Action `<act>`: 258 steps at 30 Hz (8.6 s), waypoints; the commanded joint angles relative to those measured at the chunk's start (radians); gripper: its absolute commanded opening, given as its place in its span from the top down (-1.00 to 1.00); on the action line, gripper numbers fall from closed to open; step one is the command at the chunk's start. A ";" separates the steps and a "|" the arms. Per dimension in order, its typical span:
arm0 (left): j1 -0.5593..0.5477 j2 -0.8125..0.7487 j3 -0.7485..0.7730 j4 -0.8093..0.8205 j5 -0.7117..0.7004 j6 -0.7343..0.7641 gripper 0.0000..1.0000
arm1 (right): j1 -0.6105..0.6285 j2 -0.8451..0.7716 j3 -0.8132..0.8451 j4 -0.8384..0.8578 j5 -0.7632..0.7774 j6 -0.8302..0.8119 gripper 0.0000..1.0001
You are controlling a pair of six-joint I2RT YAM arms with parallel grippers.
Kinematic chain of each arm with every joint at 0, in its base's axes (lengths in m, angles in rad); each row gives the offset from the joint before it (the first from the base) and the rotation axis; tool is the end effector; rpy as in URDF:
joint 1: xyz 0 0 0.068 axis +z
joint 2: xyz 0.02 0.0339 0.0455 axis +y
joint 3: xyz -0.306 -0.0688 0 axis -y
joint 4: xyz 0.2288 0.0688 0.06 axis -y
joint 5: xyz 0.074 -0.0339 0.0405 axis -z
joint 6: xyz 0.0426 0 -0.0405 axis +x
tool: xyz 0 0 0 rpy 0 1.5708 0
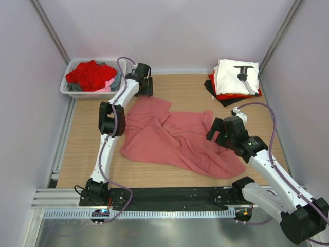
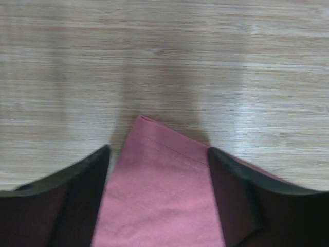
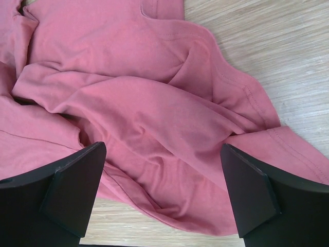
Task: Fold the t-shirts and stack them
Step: Flatten the tshirt out
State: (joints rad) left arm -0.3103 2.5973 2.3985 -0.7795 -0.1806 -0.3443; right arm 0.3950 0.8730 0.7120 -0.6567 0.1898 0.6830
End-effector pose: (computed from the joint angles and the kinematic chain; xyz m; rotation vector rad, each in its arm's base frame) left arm 0.5572 -0.1706 0.1894 -0.1127 2.5231 -0.0313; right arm 0.1305 0.0457 0.2860 0.4315 2.3496 0.2895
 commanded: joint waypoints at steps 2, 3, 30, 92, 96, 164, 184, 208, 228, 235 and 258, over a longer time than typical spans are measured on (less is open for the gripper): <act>0.011 -0.014 -0.010 0.022 0.064 -0.027 -0.30 | -0.002 0.003 -0.005 0.052 -0.004 -0.016 -0.99; 0.010 -0.014 -0.015 0.025 0.070 -0.028 -0.22 | -0.001 0.004 -0.006 0.054 -0.003 -0.014 -0.99; -0.021 -0.790 -0.717 -0.164 0.072 -0.002 1.00 | -0.097 0.754 0.538 0.108 0.100 -0.148 -0.15; -0.021 -0.864 -0.819 -0.109 0.073 -0.021 1.00 | -0.128 1.138 0.891 0.026 0.178 -0.229 0.14; -0.021 -0.867 -0.819 -0.109 0.073 -0.021 1.00 | -0.131 1.173 0.905 0.026 0.177 -0.232 0.08; 0.051 -0.783 -0.799 -0.190 -0.138 -0.056 1.00 | -0.216 1.006 0.580 0.241 0.175 -0.218 0.98; 0.023 -1.426 -0.763 -0.084 0.005 -0.006 1.00 | -0.216 0.324 0.759 0.127 -0.300 -0.385 0.98; -0.001 -1.849 -0.366 0.173 0.581 0.237 1.00 | -0.177 -0.357 0.877 0.229 -0.133 -0.520 0.97; 0.117 -0.383 0.057 -0.127 0.159 0.213 -0.77 | -0.196 0.724 0.644 0.181 0.224 -0.399 -0.49; 0.100 -0.606 -0.247 -0.017 0.112 0.136 -0.99 | -0.196 0.623 0.554 0.227 0.151 -0.386 -0.74; -0.130 -0.610 -0.868 0.243 0.138 -0.162 -0.89 | -0.171 0.923 0.573 0.101 -0.139 -0.329 -0.78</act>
State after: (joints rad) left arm -0.4400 1.9278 1.4227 -0.6121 -0.0322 -0.4686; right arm 0.2199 1.7580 1.2018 -0.5327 0.0238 0.3584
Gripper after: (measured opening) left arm 0.948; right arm 0.889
